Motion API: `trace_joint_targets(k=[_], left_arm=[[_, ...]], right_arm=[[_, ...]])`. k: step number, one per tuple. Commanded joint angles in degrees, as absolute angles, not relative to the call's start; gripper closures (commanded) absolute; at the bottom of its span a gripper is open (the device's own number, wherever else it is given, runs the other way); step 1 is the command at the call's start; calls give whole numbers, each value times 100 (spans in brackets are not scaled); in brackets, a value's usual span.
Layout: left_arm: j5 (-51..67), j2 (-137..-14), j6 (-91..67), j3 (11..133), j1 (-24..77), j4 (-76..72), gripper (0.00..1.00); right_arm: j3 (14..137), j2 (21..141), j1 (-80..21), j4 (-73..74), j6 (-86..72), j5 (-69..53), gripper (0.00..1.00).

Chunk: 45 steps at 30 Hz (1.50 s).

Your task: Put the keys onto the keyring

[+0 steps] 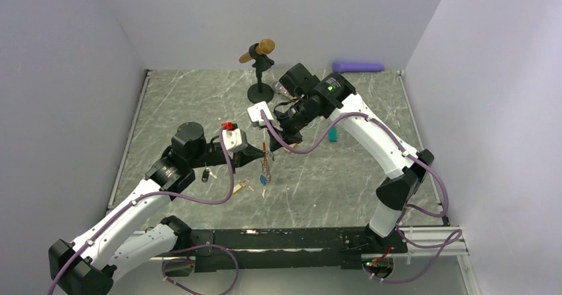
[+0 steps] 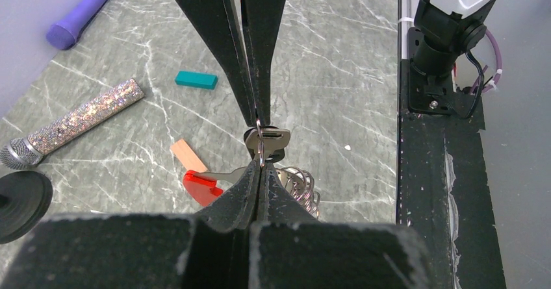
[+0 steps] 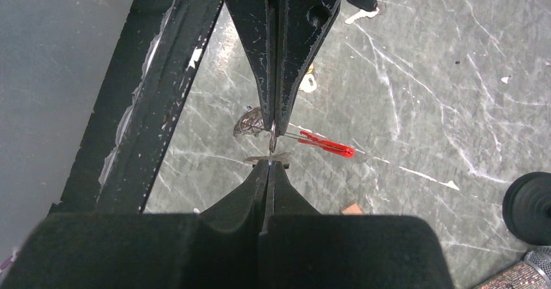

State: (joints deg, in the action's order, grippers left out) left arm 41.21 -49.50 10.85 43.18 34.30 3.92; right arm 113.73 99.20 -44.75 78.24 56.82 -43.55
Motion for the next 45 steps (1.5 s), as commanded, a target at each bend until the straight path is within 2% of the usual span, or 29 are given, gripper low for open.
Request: trace_joint_targets(k=[1,45], left_arm=[[4364,-4948,959,4482,3407,-127,100],[4363,-5000,764,4421,3370,-307,100]], right_arm=[[11570,9812,-4475,7812,5682,-4512,100],[11561,9746,-4463,7690,5603,-4626,100]])
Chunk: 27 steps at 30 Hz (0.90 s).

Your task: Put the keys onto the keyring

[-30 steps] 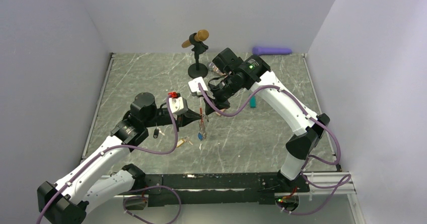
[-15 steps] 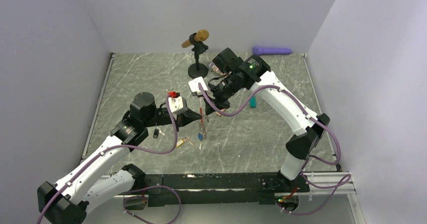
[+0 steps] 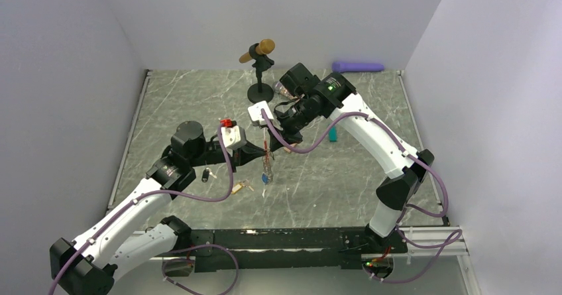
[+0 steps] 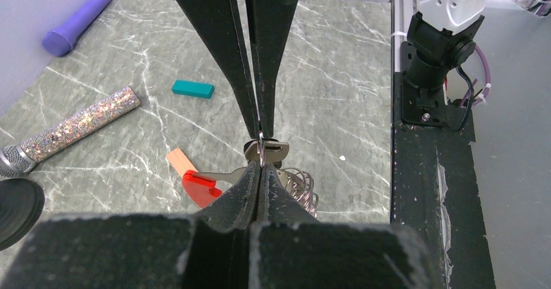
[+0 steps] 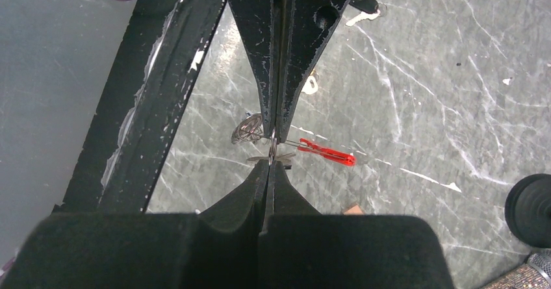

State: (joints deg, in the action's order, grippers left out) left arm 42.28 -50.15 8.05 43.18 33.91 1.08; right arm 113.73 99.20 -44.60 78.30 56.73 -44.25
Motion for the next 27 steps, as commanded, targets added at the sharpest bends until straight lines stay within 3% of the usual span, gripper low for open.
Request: trace_joint_targets(k=[1,27], left_arm=[[4362,-5001,771,4429,3372,-295,100],[4558,-5142,958,4562,3374,-62,100]], right_arm=[[11566,9732,-4465,7685,5599,-4625,100],[11583,9862,-4440,7767,5660,-4825,100]])
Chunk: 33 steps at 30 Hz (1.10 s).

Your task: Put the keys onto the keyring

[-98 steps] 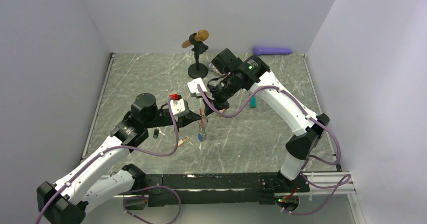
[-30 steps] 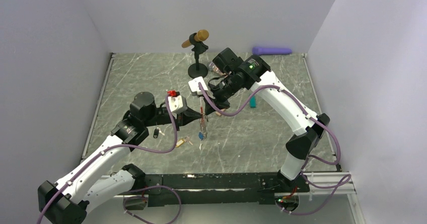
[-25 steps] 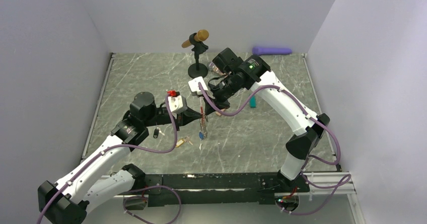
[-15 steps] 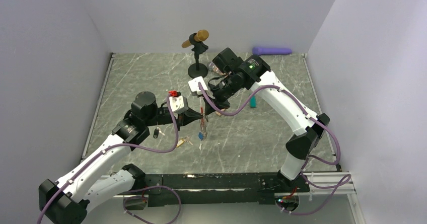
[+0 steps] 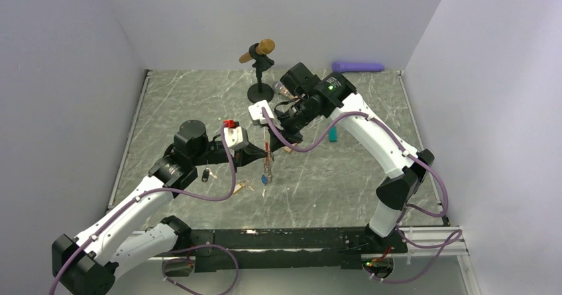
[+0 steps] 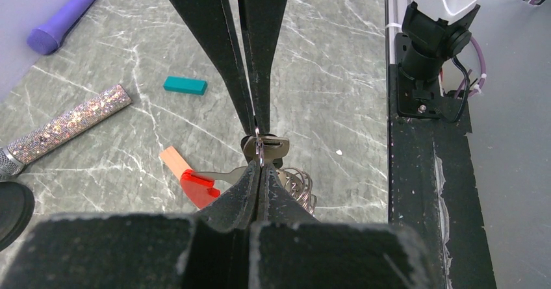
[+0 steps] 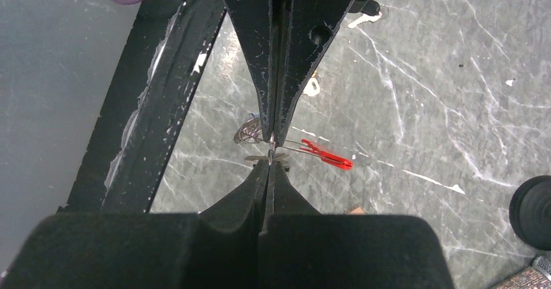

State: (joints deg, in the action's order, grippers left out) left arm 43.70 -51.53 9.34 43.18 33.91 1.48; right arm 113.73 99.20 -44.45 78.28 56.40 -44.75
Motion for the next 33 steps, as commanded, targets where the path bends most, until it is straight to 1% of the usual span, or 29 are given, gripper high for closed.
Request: trace_joint_targets(k=[1,33], left_arm=[[4561,-5148,958,4562,3370,-62,100],[4730,-5210,923,4588,3370,-105,100]], right_arm=[[11590,9869,-4442,7763,5662,-4833,100],[11711,10096,-4482,7863,5695,-5030,100]])
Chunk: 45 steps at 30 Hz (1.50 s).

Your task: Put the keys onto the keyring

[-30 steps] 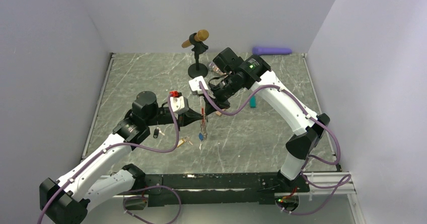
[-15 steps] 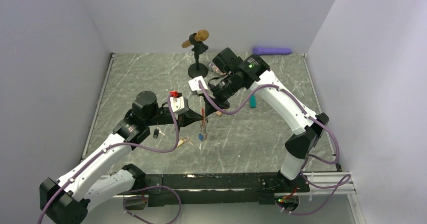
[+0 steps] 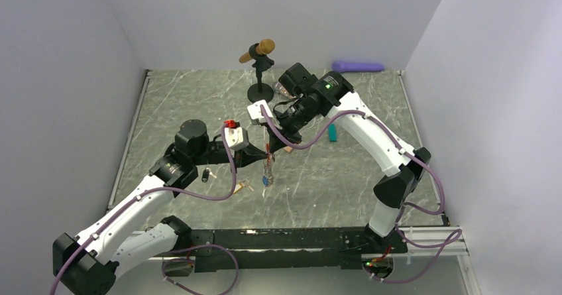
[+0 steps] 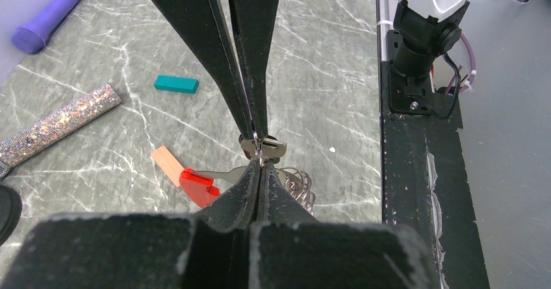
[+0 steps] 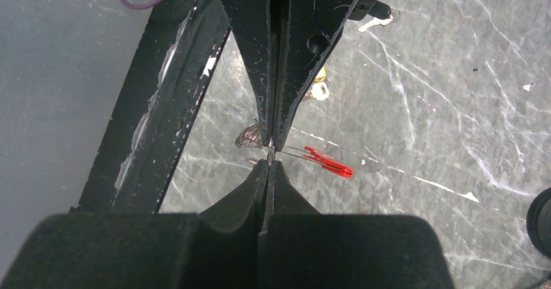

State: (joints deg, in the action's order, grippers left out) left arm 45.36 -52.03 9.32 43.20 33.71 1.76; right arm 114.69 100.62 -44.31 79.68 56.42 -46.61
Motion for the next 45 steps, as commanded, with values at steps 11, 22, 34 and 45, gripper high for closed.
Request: trace_joint_targets(k=[11,22,34,45], left_arm=[[4768,-5256,933,4619,3368,-79,100],[4765,-5282,1028,4666,3373,-12,100],[4800,-5351,1090,4727,3373,191,100],[4822,-5413,1154,4784,3373,265,100]], right_arm=[[11724,10147,-4534,7885,5695,-5062,100],[11715,10189,-4579,7873,5672,-5054,100],[11748,10278,-4609,7877,5643,-5120,100],[11765,10337,-4651,7832,5551,-5115,100]])
